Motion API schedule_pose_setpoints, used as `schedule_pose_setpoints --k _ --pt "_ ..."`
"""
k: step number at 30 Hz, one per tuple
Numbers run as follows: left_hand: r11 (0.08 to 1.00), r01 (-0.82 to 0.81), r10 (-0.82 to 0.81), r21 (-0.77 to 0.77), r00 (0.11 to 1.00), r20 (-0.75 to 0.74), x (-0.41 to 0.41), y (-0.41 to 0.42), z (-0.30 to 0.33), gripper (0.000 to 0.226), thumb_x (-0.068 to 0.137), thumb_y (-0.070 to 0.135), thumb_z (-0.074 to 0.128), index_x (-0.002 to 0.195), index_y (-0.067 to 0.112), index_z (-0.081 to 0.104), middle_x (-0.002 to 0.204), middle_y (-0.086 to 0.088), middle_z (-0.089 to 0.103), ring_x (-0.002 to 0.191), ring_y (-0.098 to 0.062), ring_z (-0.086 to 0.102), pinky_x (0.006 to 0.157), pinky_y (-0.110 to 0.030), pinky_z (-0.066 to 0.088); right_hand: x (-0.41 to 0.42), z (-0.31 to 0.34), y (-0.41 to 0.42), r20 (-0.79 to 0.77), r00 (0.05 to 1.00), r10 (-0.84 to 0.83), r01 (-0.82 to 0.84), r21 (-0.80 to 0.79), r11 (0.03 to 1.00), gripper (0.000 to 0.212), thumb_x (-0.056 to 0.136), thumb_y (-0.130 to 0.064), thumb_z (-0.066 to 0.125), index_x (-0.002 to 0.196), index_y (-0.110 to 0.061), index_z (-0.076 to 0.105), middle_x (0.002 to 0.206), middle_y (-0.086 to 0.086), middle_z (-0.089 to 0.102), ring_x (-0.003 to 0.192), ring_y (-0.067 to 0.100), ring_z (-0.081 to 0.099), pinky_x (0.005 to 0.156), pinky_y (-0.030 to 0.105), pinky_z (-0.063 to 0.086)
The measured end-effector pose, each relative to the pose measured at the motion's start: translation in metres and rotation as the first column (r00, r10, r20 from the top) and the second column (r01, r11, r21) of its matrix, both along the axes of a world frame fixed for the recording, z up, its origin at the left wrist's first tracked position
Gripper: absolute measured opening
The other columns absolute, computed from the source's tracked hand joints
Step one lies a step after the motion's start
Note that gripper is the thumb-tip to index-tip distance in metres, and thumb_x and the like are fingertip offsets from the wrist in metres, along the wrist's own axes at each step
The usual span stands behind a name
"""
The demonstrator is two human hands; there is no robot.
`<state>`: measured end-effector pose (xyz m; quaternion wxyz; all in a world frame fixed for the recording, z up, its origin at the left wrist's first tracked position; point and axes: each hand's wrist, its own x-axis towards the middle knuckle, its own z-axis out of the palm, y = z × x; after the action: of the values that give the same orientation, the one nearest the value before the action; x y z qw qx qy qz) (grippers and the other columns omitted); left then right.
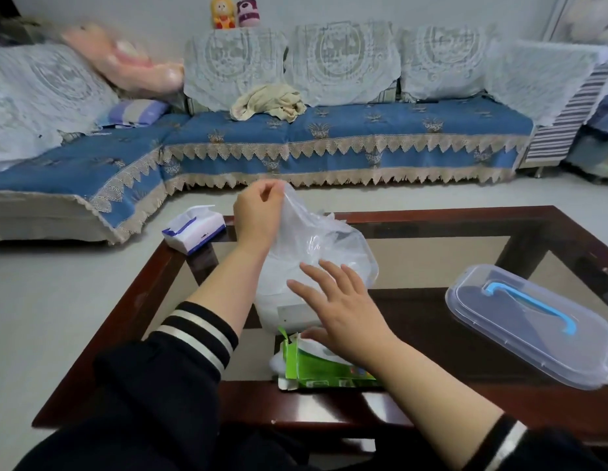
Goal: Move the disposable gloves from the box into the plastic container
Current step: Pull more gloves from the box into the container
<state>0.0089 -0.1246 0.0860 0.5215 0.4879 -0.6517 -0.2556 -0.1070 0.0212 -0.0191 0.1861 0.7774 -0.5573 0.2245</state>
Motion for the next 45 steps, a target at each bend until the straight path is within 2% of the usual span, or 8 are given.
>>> schedule_pose_setpoints --k 7,13,16,22,26,32,41,45 --pt "0.953 -0.009 0.002 -0.304 1.0 -0.024 0.011 -0.006 0.026 0.021 0.097 0.028 0.055 0.104 0.015 0.07 0.091 0.012 0.065 0.083 -0.002 0.057 0.073 -0.011 0.044 -0.007 0.024 -0.013 0.47 0.882 -0.039 0.063 -0.036 0.997 0.009 0.085 -0.017 0.065 0.087 -0.019 0.073 0.083 -0.007 0.071 0.082 0.019 0.064 0.078 0.031 0.043" --pt "0.887 0.299 -0.462 0.353 0.57 0.679 -0.009 -0.002 -0.052 0.029 0.102 0.023 0.042 0.127 0.02 0.057 0.128 -0.004 0.06 0.114 -0.023 0.057 0.096 -0.039 0.045 -0.048 0.073 0.007 0.945 -0.307 -0.111 0.12 0.154 0.981 0.019 0.09 -0.011 0.058 0.072 -0.012 0.065 0.067 -0.005 0.065 0.065 0.009 0.059 0.061 0.023 0.048" --pt "0.741 0.304 -0.669 0.599 0.259 0.696 -0.01 0.007 -0.071 0.046 0.105 0.026 0.036 0.149 0.015 0.031 0.157 -0.003 0.029 0.143 -0.02 0.026 0.117 -0.033 0.017 -0.073 0.101 0.014 0.885 -0.465 -0.008 0.289 0.16 0.944 0.015 0.089 -0.016 0.057 0.075 -0.015 0.061 0.065 -0.006 0.061 0.063 0.009 0.056 0.057 0.027 0.044" --pt "0.808 0.311 -0.589 0.5 0.414 0.694 0.003 0.004 -0.047 0.035 0.104 0.024 0.036 0.133 0.015 0.054 0.134 -0.004 0.057 0.119 -0.02 0.054 0.102 -0.035 0.04 -0.052 0.16 -0.005 0.877 0.243 0.414 0.338 -0.477 0.812 0.007 0.095 -0.019 0.056 0.094 -0.025 0.058 0.096 0.0 0.063 0.091 0.007 0.063 0.084 0.021 0.05" --pt "0.904 0.306 -0.42 0.3 0.497 0.759 0.024 0.007 -0.03 0.027 0.1 0.026 0.044 0.094 0.01 0.065 0.095 -0.007 0.068 0.086 -0.025 0.061 0.073 -0.034 0.046 -0.019 0.137 -0.056 0.685 0.725 0.07 0.017 -0.12 0.993 0.022 0.096 -0.013 0.054 0.115 -0.015 0.064 0.104 -0.011 0.062 0.09 0.002 0.055 0.093 0.024 0.046" --pt "0.831 0.206 -0.556 0.517 0.265 0.788 0.042 0.024 -0.04 0.035 0.103 0.034 0.036 0.126 0.018 0.057 0.116 -0.007 0.064 0.099 -0.021 0.058 0.083 -0.031 0.043 -0.01 0.066 -0.1 0.241 0.967 -0.089 -0.144 0.796 0.589 0.04 0.1 -0.035 0.043 0.137 -0.019 0.051 0.146 0.002 0.046 0.129 0.02 0.046 0.108 0.034 0.033" --pt "0.879 0.188 -0.477 0.438 0.345 0.808 0.026 0.009 -0.04 0.032 0.094 0.029 0.058 0.125 0.023 0.05 0.125 -0.001 0.055 0.098 -0.019 0.055 0.07 -0.026 0.048 -0.014 0.034 -0.133 -0.01 0.988 -0.155 0.026 0.995 0.1 0.073 0.094 -0.067 0.018 0.153 -0.024 0.016 0.16 0.001 0.014 0.148 0.023 0.008 0.12 0.046 0.005" --pt "0.756 0.075 -0.655 0.651 0.105 0.748 0.012 0.008 -0.055 0.036 0.098 0.016 0.048 0.133 0.013 0.051 0.128 -0.009 0.056 0.097 -0.022 0.05 0.077 -0.027 0.043 -0.001 0.026 -0.134 -0.041 0.987 -0.153 0.049 0.998 0.046 0.06 0.102 -0.047 0.028 0.154 -0.019 0.013 0.16 0.003 0.015 0.147 0.023 0.01 0.116 0.038 0.01"
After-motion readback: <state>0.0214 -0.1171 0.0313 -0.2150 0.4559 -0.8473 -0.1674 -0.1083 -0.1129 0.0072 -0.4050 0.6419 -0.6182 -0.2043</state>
